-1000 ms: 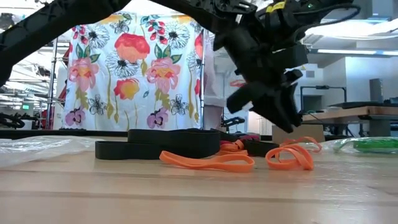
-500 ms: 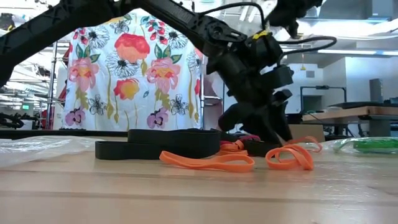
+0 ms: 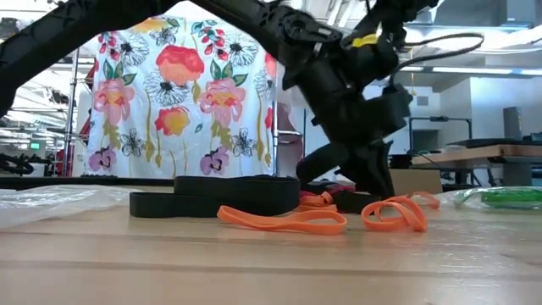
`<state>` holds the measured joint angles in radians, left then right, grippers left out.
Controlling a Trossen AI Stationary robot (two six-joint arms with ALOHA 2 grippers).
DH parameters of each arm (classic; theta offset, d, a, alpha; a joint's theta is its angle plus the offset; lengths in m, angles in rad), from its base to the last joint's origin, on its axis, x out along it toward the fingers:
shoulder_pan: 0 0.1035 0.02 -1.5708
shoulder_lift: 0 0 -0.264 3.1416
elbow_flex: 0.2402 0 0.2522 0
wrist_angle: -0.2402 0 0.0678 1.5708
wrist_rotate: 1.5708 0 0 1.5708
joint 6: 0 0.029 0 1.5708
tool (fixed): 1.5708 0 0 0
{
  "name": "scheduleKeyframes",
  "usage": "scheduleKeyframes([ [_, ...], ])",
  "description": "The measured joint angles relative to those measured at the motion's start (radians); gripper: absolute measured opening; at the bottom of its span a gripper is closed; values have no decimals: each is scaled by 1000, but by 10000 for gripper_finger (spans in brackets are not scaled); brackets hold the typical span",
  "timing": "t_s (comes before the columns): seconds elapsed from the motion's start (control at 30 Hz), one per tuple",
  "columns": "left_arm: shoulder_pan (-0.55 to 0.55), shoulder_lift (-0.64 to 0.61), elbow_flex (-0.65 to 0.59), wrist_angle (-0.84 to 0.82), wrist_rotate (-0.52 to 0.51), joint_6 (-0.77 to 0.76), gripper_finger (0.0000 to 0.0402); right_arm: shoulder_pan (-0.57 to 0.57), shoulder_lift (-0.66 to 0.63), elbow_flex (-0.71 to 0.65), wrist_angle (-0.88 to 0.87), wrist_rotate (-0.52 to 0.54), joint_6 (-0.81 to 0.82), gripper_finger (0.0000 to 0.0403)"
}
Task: Sort rubber bands
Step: Put the orange rubber band into the transparent zip bag
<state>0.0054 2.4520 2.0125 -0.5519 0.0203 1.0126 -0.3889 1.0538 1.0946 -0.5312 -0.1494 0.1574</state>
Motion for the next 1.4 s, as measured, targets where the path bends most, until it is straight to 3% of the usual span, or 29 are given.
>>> scheduleKeyframes([
  [0.13, -37, -16, 51, -178, -147, -80, 2, -9, 0, 0, -6, 20, 0, 0],
  [0.4, -46, -170, 72, -492, -104, -361, 1, -66, 0, -3, -21, 20, -38, 0],
  [0.53, -43, -282, 73, -620, -19, -463, 0, -80, 11, -3, -26, 20, -81, 0],
  [0.8, -27, -567, -3, -651, -39, -599, 0, -77, 30, -178, 125, 17, -57, 0],
  [0.93, 7, -722, -128, -496, -92, -618, 0, -39, 55, -302, 324, -24, 33, 0],
  [1.07, 54, -853, -325, -151, -32, -573, 0, 10, 117, -362, 512, -31, 132, 0],
  [1.23, 118, -890, -576, 263, 19, -573, 0, 60, 205, -364, 736, -42, 209, 0],
  [1.4, 168, -880, -724, 443, 4, -571, 0, 69, 242, -363, 875, -114, 254, 0],
])
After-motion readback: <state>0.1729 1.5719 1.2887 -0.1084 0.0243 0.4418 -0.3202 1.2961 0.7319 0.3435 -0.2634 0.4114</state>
